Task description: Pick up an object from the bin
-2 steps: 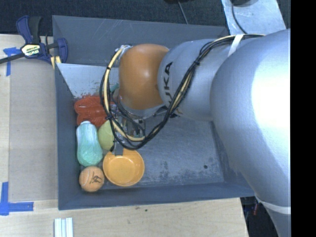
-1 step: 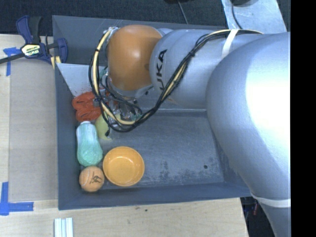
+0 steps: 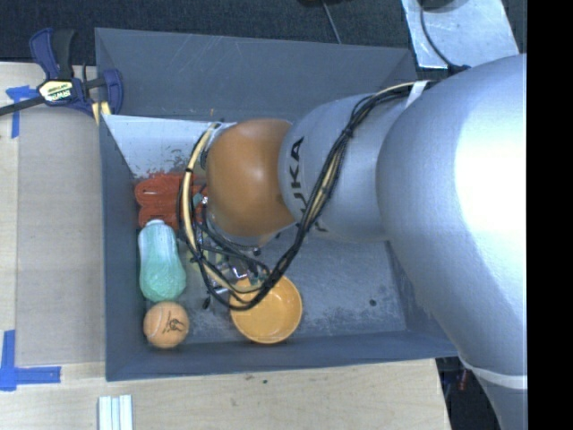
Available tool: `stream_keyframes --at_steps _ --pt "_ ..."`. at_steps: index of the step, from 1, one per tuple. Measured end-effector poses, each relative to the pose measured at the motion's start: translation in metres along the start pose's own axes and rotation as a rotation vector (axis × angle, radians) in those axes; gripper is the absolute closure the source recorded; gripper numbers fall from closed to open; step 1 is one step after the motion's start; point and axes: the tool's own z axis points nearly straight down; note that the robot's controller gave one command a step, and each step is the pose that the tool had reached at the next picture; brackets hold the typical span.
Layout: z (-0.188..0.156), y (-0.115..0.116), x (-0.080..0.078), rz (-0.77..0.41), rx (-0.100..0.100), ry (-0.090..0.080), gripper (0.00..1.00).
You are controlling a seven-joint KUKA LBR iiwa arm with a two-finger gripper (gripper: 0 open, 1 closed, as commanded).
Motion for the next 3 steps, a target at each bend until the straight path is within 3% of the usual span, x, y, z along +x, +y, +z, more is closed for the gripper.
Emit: stream_keyframes --at_steps 1,2,3 --pt "-0.031 -0.013 -0.075 -0.046 0.000 -0.038 0.00" --pt "0.012 0.037 0.004 -0.173 0.008 -0.011 0.00" --pt "0.003 0.040 0.004 -0.179 -0.001 0.008 0.00"
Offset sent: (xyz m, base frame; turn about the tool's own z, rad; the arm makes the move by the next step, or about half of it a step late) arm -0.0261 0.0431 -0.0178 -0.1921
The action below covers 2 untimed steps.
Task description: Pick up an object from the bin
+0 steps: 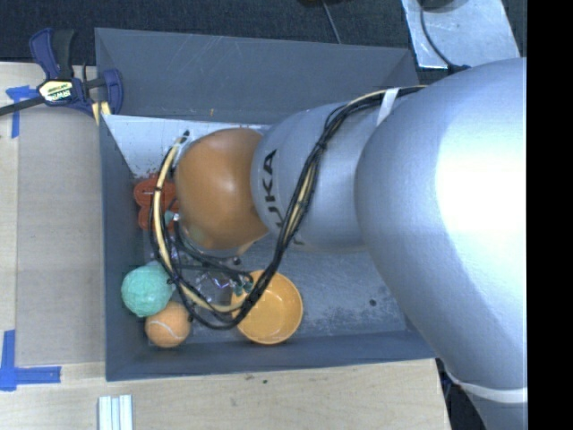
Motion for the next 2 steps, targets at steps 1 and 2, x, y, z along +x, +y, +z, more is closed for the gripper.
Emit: stream_keyframes --at_steps 1,2 --pt "-0.036 -0.049 0.001 -0.286 0.003 -0.008 0.00" --pt "-0.026 -0.039 0.007 -0.242 0.011 -0.021 0.00"
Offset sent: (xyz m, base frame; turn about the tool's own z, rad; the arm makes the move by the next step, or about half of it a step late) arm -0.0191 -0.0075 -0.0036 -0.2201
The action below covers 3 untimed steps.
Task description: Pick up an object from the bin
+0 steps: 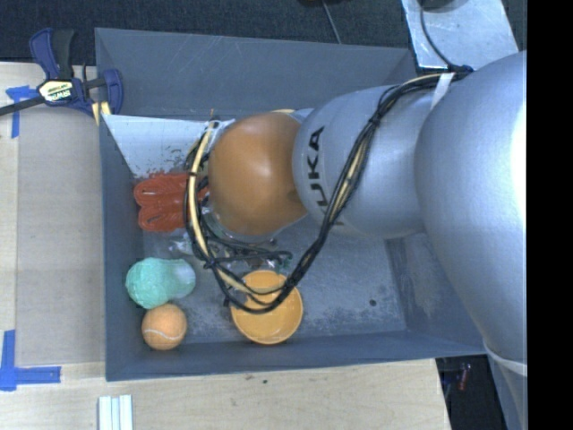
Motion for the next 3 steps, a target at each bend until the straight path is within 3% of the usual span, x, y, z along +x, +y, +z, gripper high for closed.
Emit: stream_keyframes --at_steps 1,2,3 --pt "0.020 0.029 0.002 -0.017 -0.008 0.004 0.00" --pt "0.036 -0.004 -0.007 -0.026 -0.006 0.000 0.00" --pt "0.038 0.030 -0.008 -0.169 0.000 -0.011 0.00"
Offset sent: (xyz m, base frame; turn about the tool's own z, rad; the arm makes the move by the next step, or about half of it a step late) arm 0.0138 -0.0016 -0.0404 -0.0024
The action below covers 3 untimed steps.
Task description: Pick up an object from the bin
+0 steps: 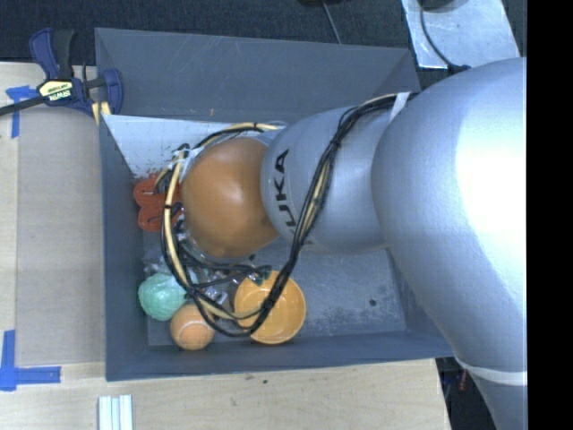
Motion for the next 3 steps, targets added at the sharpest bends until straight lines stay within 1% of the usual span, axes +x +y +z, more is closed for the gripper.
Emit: stream_keyframes --at_steps 1,2,3 --pt "0.002 -0.038 0.007 0.190 -0.001 0.007 0.00" --pt "0.002 -0.006 0.001 -0.135 -0.001 -0.003 0.00" --pt "-0.005 -0.037 0.008 0.184 -0.001 0.003 0.00"
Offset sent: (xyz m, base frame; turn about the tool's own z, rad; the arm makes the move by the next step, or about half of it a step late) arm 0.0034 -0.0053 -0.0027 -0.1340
